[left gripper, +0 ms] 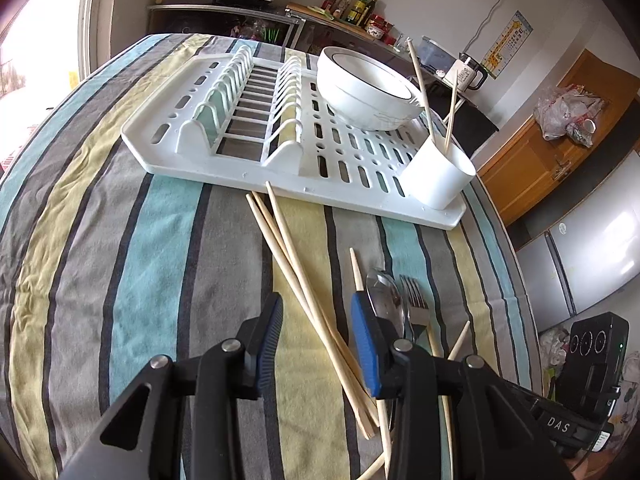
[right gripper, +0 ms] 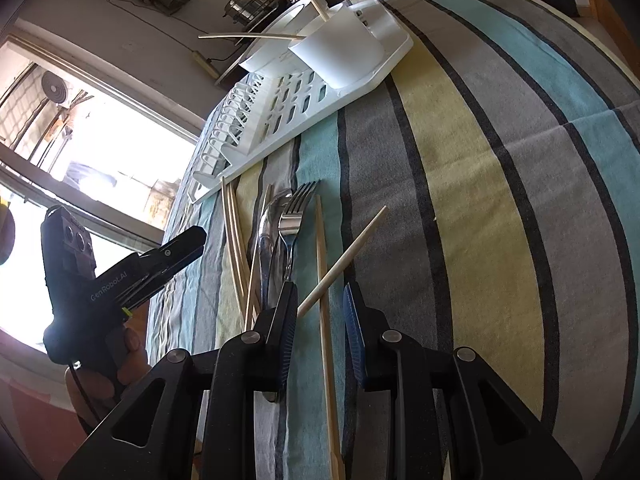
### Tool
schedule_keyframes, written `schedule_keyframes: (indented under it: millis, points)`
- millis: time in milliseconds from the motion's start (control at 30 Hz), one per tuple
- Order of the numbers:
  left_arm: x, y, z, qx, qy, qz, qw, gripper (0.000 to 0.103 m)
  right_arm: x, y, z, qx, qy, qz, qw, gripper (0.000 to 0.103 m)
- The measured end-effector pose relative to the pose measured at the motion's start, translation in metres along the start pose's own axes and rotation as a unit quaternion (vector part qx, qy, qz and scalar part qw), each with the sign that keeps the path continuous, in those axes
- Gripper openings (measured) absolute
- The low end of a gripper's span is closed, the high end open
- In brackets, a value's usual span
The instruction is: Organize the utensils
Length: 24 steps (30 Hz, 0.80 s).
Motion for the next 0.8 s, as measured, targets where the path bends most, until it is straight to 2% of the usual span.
schedule_keyframes:
  millis: [167, 267, 433, 533, 800]
  points:
    - [0.010, 0.018, 0.002, 0.031, -0.005, 0.019, 0.9993, 0.035, 0.005, 0.006, 0.001, -0.017, 0.000, 0.007, 1.000, 0.025]
    - [0.012, 0.026, 0.005, 0.046, -0.009, 0.026, 0.9986, 0.028, 0.006, 0.009, 0.002, -0.025, 0.000, 0.009, 1.000, 0.025]
    - [0.013, 0.034, 0.005, 0.046, -0.011, 0.034, 0.9983, 0.018, 0.008, 0.012, 0.005, -0.033, -0.003, 0.007, 0.999, 0.024]
    - [0.013, 0.034, 0.004, 0.045, -0.012, 0.034, 0.9983, 0.010, 0.008, 0.012, 0.006, -0.036, -0.003, 0.008, 0.999, 0.018]
    - [0.013, 0.027, 0.002, 0.035, -0.011, 0.023, 0.9991, 0.005, 0.007, 0.011, 0.004, -0.027, -0.001, 0.008, 1.000, 0.005]
Point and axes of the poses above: each gripper's, at about its wrist camera, not at the fingertips, and y roughly the way its jaws point, z to its left, x to its top, the point moved 3 cm from there along y, roughly the way its jaws point, and after that the axes turned 2 degrees about x, right-handed, at the moved point
